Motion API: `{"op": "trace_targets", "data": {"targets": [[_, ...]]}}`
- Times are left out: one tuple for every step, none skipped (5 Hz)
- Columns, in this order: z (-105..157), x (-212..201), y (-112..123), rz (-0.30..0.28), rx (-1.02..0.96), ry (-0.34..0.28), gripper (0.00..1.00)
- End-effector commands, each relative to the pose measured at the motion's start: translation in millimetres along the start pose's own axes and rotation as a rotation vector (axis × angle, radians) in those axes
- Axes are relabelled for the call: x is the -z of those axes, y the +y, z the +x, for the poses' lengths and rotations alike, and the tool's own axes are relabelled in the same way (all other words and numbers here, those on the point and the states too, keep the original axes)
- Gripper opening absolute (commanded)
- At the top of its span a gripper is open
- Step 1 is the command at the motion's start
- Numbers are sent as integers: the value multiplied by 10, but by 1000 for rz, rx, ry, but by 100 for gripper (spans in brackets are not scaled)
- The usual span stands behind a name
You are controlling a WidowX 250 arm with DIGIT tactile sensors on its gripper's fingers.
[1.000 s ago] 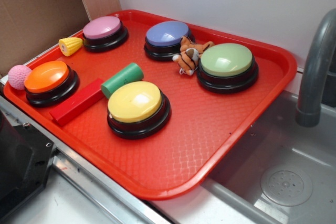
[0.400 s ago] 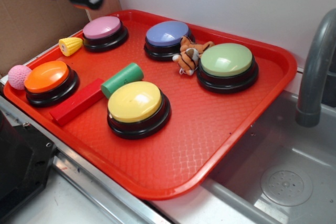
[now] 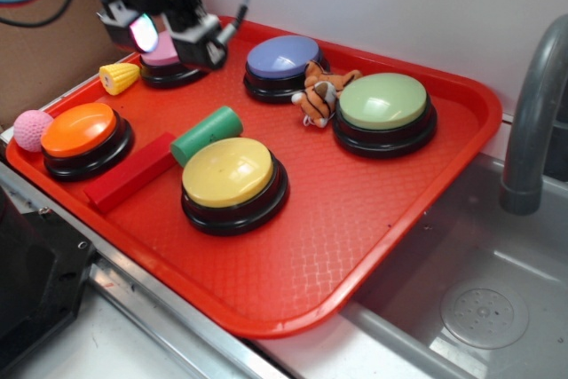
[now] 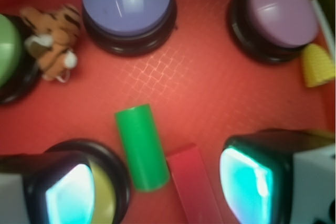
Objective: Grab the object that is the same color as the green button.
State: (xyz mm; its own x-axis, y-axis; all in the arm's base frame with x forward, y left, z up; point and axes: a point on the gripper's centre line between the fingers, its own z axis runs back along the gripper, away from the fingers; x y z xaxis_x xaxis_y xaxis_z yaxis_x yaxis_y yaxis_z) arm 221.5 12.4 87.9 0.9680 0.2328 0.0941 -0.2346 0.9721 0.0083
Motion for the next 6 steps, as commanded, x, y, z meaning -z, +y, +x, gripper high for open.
{"op": "trace_targets", "data": {"targets": [[161,414,64,3,2,7,100],[165,584,-1,-27,1,15,100],[134,653,-69,-38,0,9,100],[89,681,-61,-36,-26,2,14],[47,699,-56,-54,-60,13,0],[94,579,-63,-55,-66,1,0]]}}
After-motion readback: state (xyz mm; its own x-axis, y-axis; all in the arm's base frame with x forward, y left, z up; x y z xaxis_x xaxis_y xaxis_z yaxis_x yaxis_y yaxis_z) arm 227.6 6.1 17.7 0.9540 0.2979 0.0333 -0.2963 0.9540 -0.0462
